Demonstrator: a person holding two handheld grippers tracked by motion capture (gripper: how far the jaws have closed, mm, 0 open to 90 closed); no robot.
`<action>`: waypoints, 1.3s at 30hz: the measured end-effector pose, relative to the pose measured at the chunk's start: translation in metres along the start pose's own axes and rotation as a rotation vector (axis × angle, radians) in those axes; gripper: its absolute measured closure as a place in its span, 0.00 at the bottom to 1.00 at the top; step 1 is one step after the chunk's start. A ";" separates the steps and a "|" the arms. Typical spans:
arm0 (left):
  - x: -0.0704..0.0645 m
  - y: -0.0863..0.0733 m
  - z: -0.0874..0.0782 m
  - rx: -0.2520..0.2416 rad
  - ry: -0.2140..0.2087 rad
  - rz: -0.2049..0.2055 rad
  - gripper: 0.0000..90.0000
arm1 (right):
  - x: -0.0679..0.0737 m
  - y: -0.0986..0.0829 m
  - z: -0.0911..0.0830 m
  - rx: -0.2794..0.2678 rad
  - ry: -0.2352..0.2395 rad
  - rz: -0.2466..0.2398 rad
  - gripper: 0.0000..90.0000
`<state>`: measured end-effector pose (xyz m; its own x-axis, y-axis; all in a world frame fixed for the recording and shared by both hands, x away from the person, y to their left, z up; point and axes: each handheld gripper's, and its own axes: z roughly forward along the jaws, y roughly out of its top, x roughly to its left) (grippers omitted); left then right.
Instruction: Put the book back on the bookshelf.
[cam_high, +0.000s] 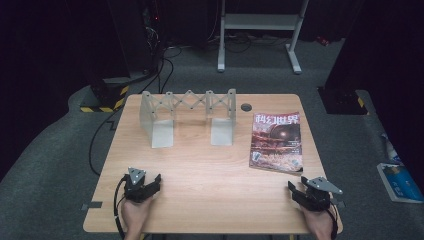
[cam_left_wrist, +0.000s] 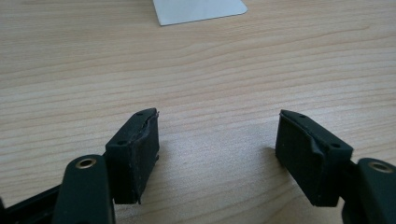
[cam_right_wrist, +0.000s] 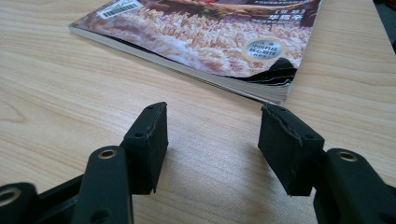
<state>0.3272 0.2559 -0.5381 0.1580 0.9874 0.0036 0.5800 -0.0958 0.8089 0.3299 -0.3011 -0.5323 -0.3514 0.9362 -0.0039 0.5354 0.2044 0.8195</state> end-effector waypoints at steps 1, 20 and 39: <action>0.000 0.000 0.000 0.001 -0.001 0.001 0.34 | 0.000 0.000 0.000 -0.002 -0.001 0.003 0.47; 0.000 0.000 0.000 0.000 -0.002 -0.002 0.36 | -0.005 0.008 -0.004 0.009 -0.045 0.082 0.62; 0.000 0.000 0.000 -0.002 0.002 0.000 0.36 | -0.022 0.028 0.002 0.016 -0.056 0.161 0.62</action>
<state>0.3276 0.2559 -0.5380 0.1559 0.9878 0.0046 0.5785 -0.0951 0.8101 0.3541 -0.3155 -0.5101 -0.2174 0.9715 0.0941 0.5937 0.0551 0.8028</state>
